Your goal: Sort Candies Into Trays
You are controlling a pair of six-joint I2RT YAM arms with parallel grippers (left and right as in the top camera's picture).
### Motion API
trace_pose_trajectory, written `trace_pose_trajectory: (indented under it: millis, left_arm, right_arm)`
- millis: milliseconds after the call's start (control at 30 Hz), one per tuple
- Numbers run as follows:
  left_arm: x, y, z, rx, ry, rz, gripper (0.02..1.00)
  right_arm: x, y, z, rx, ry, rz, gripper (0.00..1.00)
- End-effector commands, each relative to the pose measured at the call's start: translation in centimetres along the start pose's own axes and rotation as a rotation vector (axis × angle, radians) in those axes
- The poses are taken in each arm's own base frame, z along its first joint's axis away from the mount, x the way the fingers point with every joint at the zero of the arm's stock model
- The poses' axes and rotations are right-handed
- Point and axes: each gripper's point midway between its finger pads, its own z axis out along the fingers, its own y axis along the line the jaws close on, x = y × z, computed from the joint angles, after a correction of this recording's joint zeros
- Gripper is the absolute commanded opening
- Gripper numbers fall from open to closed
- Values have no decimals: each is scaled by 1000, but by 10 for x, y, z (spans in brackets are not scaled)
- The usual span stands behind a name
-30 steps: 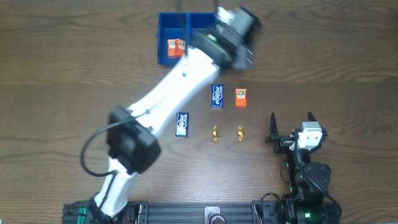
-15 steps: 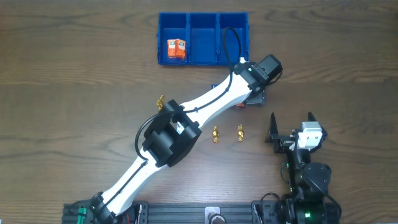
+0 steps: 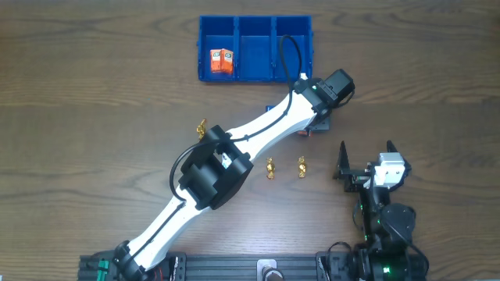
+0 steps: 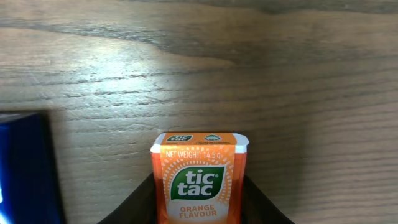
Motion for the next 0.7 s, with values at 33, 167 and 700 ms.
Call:
trace_pose_trajectory:
  millis: [33, 167, 700]
  left_arm:
    - [-37, 14, -51, -19, -138, -1, 312]
    - [-88, 48, -118, -13, -281, -26, 316]
    - [-174, 213, -138, -46, -283, -146, 323]
  right_arm:
    - [1, 0, 0, -2, 2, -14, 998]
    - [1, 0, 0, -2, 2, -14, 998]
    - [1, 0, 0, -2, 2, -14, 998]
